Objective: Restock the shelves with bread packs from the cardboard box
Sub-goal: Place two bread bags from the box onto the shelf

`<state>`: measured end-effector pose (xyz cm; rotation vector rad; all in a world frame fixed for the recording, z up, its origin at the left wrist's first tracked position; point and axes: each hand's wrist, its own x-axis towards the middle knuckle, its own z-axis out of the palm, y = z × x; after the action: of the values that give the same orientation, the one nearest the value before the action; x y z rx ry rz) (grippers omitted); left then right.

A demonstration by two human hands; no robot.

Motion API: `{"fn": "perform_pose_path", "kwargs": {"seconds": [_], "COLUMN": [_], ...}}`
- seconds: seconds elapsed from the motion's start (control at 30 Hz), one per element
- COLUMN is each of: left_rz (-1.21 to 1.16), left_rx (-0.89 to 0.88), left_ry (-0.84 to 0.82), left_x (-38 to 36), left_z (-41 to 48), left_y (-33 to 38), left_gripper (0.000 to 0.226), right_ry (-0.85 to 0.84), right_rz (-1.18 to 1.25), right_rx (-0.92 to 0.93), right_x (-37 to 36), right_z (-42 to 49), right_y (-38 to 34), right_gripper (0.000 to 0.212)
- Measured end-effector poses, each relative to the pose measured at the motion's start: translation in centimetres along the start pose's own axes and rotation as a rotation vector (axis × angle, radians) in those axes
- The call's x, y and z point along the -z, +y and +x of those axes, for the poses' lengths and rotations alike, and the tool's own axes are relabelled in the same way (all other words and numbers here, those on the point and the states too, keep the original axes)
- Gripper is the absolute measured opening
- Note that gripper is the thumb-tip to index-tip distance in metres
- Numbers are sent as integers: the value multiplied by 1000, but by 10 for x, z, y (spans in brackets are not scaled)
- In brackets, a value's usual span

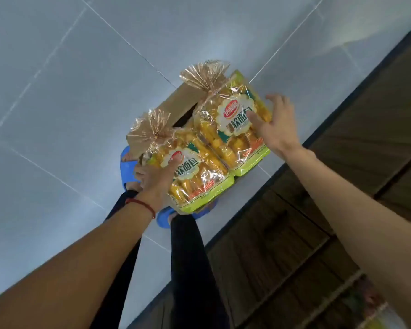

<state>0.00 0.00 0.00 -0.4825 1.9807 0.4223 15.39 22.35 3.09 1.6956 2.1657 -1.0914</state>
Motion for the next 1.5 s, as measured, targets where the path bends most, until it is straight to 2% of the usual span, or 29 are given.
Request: {"fn": "perform_pose_path", "kwargs": {"seconds": [0.13, 0.2, 0.27, 0.33, 0.4, 0.47, 0.57, 0.67, 0.73, 0.8, 0.9, 0.97, 1.03, 1.2, 1.37, 1.5], "left_rz": [-212, -261, -332, -368, -370, -364, -389, -314, -240, -171, -123, -105, -101, -64, -77, -128], "left_rx": [36, 42, 32, 13, -43, -62, -58, -151, -232, -311, -362, -375, -381, -412, -507, -589], "left_ry": [-51, -43, -18, -25, -4, 1, -99, -238, -330, -370, -380, -386, -377, -388, -376, -328], "left_x": [-18, -25, -18, -10, -4, 8, 30, 44, 48, 53, 68, 83, 101, 169, 245, 300], "left_z": [68, 97, 82, 55, 41, 34, 41, 49, 56, 61, 58, 44, 25, -25, -88, -144], "left_y": [-28, -45, -37, -25, -21, -19, -23, -23, -22, -21, -14, -6, 3, 25, 48, 54], "left_gripper": [125, 127, 123, 110, 82, 58, 62, 42, 50, 60, 64, 55, 45, 44, 42, 39], "right_ry": [-198, -184, -170, -139, -131, -211, -256, -237, -228, -221, -193, -186, -165, -127, -96, -37], "right_rz": [15, 29, 55, 95, 103, 99, 209, 330, 375, 449, 545, 569, 602, 709, 757, 801], "right_rx": [-95, -109, -117, -166, -203, -260, -322, -337, -361, -359, -338, -333, -354, -345, -233, -149], "right_x": [-19, -34, -40, -40, -39, -37, -38, -41, -45, -49, -52, -55, -56, -33, 11, 40], "right_z": [28, 37, 43, 40, 33, 22, 6, -16, -31, -47, -68, -85, -105, -156, -198, -228], "right_y": [19, 38, 49, 42, 39, 44, 55, 59, 61, 60, 51, 38, 19, -43, -106, -154], "right_gripper": [101, 112, 110, 107, 109, 106, 113, 109, 116, 111, 78, 65, 63, 58, 69, 65]}}
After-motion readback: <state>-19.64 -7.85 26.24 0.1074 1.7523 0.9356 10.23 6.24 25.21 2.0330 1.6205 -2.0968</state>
